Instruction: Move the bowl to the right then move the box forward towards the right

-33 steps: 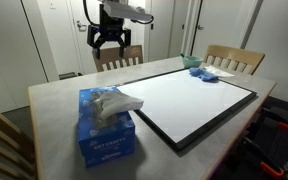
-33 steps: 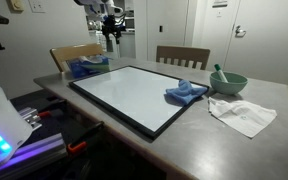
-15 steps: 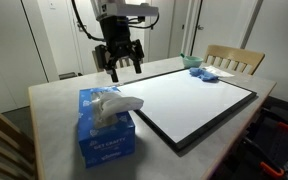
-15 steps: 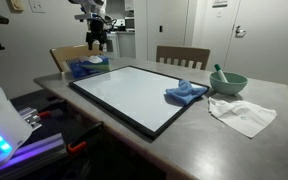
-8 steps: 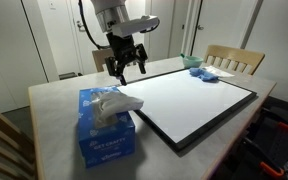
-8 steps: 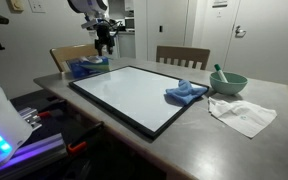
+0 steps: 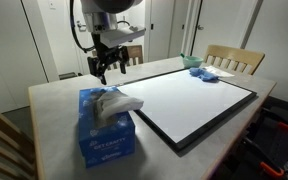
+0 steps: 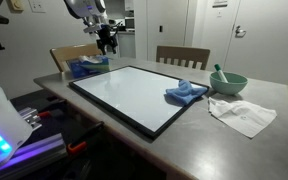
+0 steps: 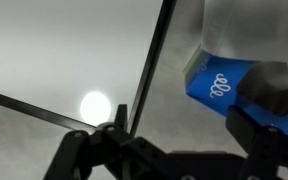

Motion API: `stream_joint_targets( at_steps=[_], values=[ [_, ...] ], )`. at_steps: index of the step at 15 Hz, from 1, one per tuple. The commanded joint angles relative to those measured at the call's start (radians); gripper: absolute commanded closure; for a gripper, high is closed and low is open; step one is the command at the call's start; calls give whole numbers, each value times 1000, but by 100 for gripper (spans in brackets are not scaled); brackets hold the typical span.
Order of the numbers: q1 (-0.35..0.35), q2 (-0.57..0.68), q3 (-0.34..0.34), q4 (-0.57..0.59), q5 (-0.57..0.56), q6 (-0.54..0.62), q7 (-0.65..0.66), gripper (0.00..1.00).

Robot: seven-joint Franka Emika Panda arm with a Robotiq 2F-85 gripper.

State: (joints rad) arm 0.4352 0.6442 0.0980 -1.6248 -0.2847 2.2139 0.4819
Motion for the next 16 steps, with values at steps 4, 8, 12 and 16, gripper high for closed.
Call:
stream_joint_targets(
  at_steps=[4,8,12,16],
  values=[
    [7,13,0,28,34,-45,-41,0],
    [-1,20,12,29,52,-54,-76,0],
    [-1,37,32,38,96,-41,-104,0],
    [-3,42,53,22,159,-52,-107,0]
  ],
)
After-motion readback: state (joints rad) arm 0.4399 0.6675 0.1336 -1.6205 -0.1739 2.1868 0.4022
